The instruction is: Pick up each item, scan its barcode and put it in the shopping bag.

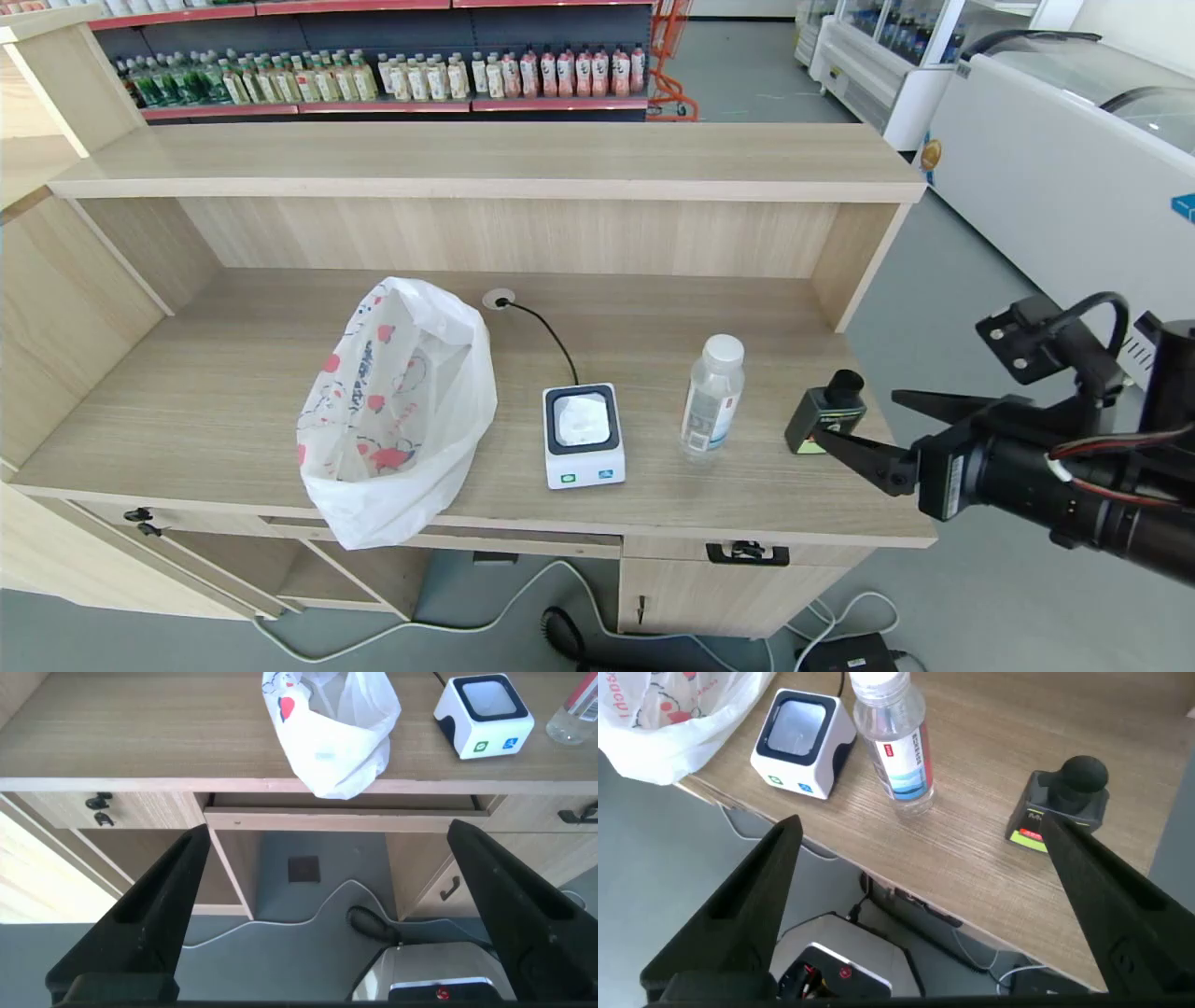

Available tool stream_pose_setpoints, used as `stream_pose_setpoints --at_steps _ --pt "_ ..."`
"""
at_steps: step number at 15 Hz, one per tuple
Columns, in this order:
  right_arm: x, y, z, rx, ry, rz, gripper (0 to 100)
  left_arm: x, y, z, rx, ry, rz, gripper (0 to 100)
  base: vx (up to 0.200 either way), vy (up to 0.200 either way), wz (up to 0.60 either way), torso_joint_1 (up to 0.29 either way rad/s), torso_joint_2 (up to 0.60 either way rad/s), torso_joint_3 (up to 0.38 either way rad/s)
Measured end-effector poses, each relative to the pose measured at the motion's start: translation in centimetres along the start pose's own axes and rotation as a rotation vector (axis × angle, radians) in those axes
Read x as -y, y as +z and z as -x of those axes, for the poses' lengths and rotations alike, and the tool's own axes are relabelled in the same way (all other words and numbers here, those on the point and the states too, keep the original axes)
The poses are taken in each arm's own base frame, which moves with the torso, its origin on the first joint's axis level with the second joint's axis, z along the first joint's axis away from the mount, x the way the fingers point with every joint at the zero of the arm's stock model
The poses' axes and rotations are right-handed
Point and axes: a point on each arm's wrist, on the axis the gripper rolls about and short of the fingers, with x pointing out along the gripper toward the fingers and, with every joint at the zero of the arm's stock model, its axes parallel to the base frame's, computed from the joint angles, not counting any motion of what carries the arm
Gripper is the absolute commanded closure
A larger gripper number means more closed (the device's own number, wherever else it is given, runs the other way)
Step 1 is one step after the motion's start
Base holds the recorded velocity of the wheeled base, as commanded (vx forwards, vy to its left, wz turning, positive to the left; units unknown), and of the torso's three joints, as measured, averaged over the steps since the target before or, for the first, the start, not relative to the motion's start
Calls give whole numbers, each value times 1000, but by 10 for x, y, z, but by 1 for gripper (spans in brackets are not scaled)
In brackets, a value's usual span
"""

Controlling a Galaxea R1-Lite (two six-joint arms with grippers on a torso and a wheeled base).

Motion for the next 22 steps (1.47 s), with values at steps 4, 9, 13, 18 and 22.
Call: stream_pose_setpoints --at_steps 4,9,13,18,22 --pt "-2 -17 -36 -10 -56 8 0 0 0 0 0 0 0 0 0 0 0 0 0 0" --pt "-12 -30 -77 13 -67 18 0 0 0 0 0 0 0 0 0 0 0 0 0 0" --pt "-22 -31 -105 38 -35 59 0 0 0 0 0 0 0 0 0 0 0 0 0 0" --pt "-21 -41 -128 57 -42 173 0 0 0 0 0 0 0 0 0 0 0 0 0 0" --pt "-21 -42 -144 89 -13 165 0 0 0 0 0 0 0 0 0 0 0 0 0 0"
